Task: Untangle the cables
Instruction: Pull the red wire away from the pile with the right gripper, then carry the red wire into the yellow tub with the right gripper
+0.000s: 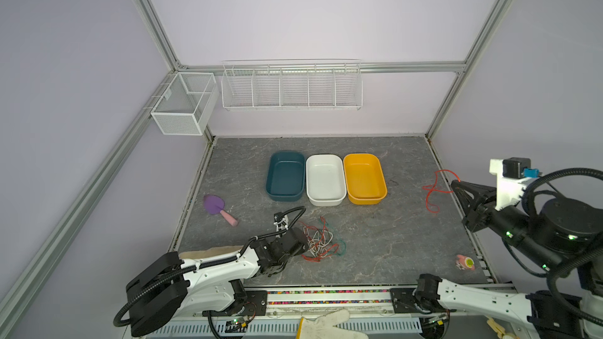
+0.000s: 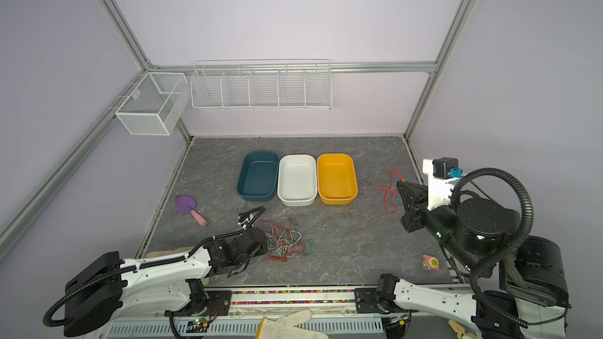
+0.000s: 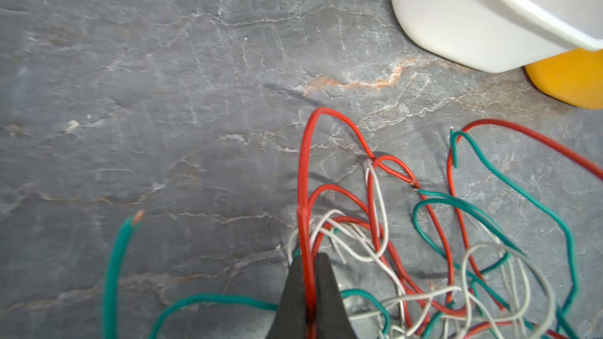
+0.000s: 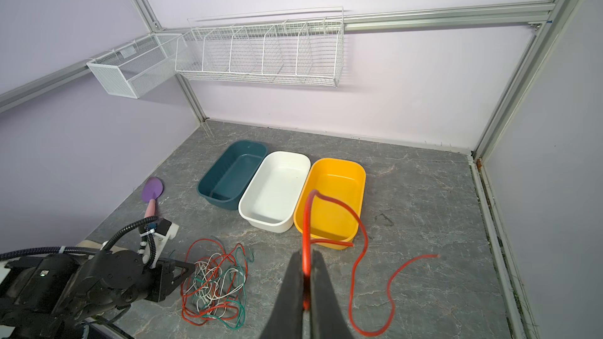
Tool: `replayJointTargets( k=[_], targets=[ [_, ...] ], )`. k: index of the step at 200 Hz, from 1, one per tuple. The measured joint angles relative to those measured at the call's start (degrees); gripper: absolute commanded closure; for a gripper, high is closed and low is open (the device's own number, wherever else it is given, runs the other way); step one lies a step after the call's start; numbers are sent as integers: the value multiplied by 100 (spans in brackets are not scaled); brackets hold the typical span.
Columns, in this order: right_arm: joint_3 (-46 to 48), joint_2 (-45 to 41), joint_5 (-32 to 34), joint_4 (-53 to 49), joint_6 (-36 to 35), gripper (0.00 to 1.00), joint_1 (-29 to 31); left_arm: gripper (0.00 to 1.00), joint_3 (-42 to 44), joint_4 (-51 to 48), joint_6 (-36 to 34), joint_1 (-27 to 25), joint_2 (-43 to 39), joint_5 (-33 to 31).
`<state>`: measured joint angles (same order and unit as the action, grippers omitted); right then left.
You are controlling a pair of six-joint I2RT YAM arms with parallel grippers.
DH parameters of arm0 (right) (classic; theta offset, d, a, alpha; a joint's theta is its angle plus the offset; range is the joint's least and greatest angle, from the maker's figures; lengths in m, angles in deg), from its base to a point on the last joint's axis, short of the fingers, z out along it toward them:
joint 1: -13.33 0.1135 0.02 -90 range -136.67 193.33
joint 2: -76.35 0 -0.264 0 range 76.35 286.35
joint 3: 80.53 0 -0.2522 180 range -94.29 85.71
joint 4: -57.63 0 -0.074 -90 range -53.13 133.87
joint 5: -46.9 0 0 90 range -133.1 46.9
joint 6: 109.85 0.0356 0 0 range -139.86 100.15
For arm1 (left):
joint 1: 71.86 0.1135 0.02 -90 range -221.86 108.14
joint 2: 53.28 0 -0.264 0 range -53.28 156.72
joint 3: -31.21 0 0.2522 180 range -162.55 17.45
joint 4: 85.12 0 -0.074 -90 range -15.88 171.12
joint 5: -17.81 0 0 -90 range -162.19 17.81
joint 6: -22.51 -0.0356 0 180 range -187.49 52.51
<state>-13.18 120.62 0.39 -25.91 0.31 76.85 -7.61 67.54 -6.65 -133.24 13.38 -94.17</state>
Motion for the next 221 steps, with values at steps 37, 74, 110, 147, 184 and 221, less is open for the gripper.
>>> replayJointTargets(
  k=[37,74,110,147,184,221],
  targets=[
    [164,94,98,15,-173,93,0,76,-339,131,-245,0,122,136],
    [415,92,219,302,-479,93,0,65,-688,197,-409,0,391,271],
    [599,177,201,754,-695,93,0,50,-1174,127,-654,0,540,411],
    [717,463,2,1102,-765,93,-81,36,-1572,101,-931,0,466,393],
    [828,678,-439,1425,-872,93,-737,13,-1759,-164,-1290,26,160,225],
    [938,901,-1403,1692,-887,93,-1803,1,-2310,-817,-1711,199,-109,-72]
  ],
)
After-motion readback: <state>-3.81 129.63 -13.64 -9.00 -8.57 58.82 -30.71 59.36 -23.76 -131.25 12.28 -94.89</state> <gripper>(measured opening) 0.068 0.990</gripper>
